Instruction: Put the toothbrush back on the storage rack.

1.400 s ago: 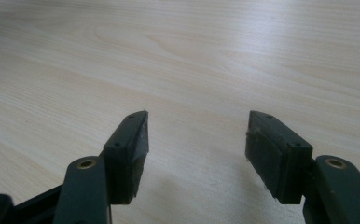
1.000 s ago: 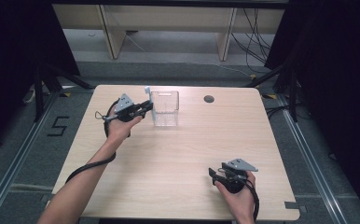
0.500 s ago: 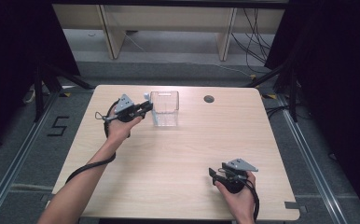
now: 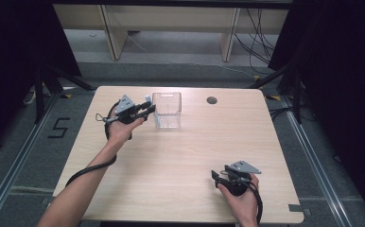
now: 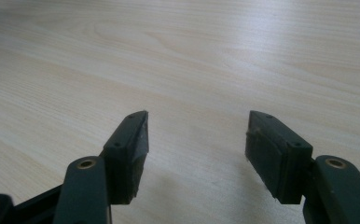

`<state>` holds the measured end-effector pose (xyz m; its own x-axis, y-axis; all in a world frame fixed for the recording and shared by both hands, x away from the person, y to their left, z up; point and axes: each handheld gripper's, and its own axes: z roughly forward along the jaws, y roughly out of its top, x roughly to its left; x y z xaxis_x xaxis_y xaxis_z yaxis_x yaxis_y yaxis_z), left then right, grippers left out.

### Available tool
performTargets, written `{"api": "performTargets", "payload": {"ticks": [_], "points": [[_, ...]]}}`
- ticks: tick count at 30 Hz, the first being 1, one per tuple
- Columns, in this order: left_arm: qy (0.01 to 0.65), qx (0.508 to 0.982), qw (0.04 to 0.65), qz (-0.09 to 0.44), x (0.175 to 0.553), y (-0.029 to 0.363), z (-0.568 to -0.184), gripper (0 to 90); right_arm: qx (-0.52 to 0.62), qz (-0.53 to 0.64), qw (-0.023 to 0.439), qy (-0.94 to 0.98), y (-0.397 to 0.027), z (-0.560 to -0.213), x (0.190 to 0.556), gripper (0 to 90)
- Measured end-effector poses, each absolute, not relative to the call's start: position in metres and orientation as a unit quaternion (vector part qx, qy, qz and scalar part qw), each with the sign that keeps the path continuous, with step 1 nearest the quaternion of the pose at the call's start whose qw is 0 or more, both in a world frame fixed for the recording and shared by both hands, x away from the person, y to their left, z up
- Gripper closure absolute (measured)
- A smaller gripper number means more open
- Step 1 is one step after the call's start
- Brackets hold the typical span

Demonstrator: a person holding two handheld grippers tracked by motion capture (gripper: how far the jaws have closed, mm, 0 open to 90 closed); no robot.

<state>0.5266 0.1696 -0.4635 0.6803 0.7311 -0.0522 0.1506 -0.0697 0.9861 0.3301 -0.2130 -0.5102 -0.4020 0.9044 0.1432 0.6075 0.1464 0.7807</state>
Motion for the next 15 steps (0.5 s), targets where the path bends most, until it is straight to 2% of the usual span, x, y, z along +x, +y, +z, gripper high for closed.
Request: {"api": "performTargets", "payload": {"ticks": [6, 15], "points": [[0.327, 0.689, 0.6, 0.24, 0.5244, 0.1697, -0.4602, 52.2, 0.508, 0.406, 0.188, 0.736, -0.2146, -0.5106, 0.3311, 40.1], [0.34, 0.691, 0.59, 0.241, 0.5215, 0.1738, -0.4596, 41.7, 0.508, 0.405, 0.187, 0.737, -0.2143, -0.5106, 0.331, 40.0]]}}
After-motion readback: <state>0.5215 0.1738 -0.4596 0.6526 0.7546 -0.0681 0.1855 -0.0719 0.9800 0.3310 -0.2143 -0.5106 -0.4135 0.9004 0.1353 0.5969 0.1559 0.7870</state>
